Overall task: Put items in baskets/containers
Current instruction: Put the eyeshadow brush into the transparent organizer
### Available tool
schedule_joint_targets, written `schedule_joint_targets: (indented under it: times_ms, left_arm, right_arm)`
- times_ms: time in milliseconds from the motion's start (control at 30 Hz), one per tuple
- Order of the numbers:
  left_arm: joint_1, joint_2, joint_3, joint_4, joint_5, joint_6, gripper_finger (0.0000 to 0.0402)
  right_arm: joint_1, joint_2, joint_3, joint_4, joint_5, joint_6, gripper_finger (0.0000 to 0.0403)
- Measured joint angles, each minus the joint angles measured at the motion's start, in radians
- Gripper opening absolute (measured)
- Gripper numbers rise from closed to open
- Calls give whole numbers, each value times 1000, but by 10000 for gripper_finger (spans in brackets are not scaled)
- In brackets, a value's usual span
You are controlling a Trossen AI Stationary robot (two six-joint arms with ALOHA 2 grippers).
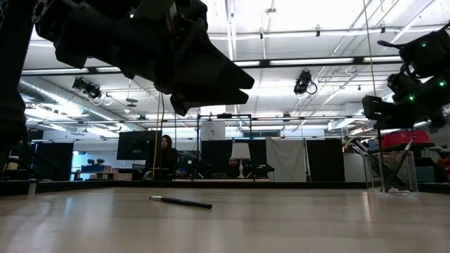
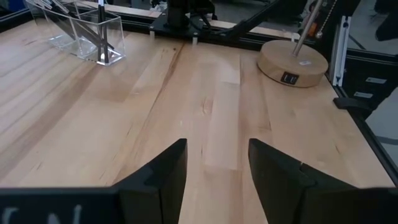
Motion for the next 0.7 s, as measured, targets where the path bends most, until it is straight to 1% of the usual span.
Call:
schedule_joint_targets:
  times_ms: [167, 467, 567, 700]
  left_arm:
    - [1, 0, 0, 0, -6, 0, 174]
    - [2, 0, 0, 0, -27, -1, 174]
    - [2, 0, 0, 0, -27, -4, 174]
    - [2, 0, 0, 0, -27, -12, 174]
  right_arm:
    - [-19, 9, -14, -13, -56, 2, 8]
    - [-21, 91, -15, -31, -84, 40, 10]
    - [-21, 115, -15, -34, -87, 42, 19]
    - [-21, 133, -15, -34, -93, 53, 44]
